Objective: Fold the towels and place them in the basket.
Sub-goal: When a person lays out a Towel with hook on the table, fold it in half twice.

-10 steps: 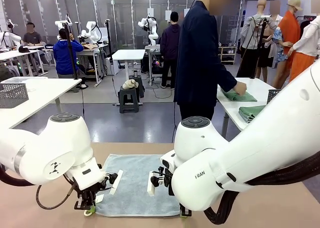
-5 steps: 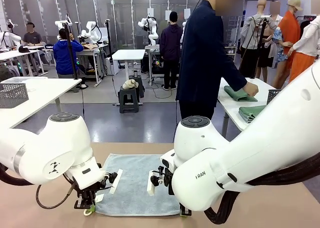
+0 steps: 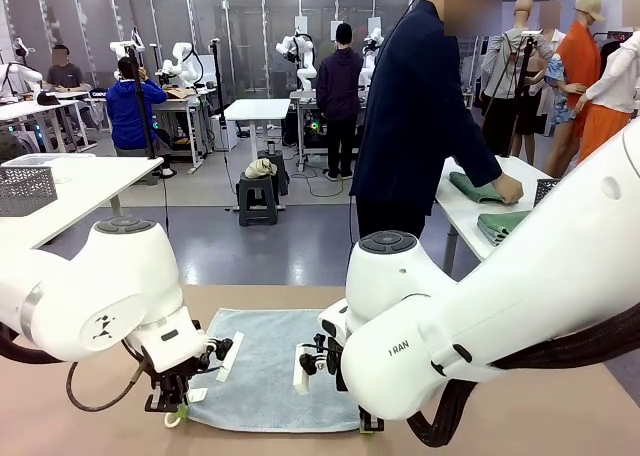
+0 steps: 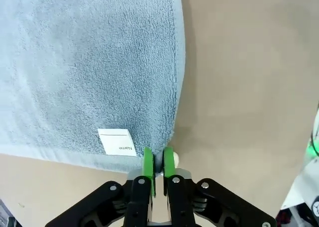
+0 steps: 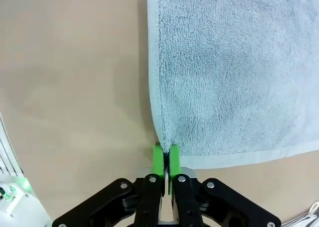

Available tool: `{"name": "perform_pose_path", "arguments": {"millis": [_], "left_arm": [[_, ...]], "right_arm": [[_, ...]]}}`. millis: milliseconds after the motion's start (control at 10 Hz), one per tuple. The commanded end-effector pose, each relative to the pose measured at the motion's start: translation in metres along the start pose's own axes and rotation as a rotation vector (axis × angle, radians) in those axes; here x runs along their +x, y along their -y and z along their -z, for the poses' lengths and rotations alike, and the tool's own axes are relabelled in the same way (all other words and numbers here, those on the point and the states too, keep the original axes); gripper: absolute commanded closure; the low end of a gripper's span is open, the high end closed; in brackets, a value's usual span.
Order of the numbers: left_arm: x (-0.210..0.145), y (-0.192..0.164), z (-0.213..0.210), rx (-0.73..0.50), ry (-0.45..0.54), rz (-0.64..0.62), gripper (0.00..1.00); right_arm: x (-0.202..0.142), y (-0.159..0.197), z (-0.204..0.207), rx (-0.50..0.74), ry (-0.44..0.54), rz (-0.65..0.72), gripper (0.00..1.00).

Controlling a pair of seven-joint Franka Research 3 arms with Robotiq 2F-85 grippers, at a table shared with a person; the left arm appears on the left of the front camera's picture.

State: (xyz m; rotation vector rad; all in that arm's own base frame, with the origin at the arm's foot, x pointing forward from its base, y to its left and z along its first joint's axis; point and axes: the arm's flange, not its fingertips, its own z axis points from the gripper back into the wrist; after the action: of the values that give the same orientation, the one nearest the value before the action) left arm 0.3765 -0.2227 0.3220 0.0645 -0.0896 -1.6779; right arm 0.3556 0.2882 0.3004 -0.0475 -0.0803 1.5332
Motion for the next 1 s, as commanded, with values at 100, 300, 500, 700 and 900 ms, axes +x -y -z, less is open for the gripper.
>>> {"name": "perform_pose_path", "arguments": {"millis": [100,300,500,700,900], "left_arm": [[0.005,0.004,-0.028,0.015,-0.021,-0.024,0.9],[0.006,-0.004,-0.034,0.029,-0.013,-0.021,0.9],[0.009,-0.022,-0.039,0.038,-0.011,-0.016,0.9],[0.009,-0.052,-0.037,0.074,-0.019,-0.027,0.9],[0.005,-0.082,-0.033,0.081,-0.033,-0.063,0.9]], "right_arm": [[0.003,0.011,-0.022,-0.007,-0.019,-0.043,0.95],[0.004,0.024,-0.025,-0.017,-0.02,-0.05,0.95],[0.005,0.042,-0.034,-0.038,0.006,-0.06,0.95],[0.004,0.072,-0.039,-0.083,-0.001,-0.06,0.95],[0.009,0.102,-0.039,-0.107,0.01,-0.076,0.95]]}}
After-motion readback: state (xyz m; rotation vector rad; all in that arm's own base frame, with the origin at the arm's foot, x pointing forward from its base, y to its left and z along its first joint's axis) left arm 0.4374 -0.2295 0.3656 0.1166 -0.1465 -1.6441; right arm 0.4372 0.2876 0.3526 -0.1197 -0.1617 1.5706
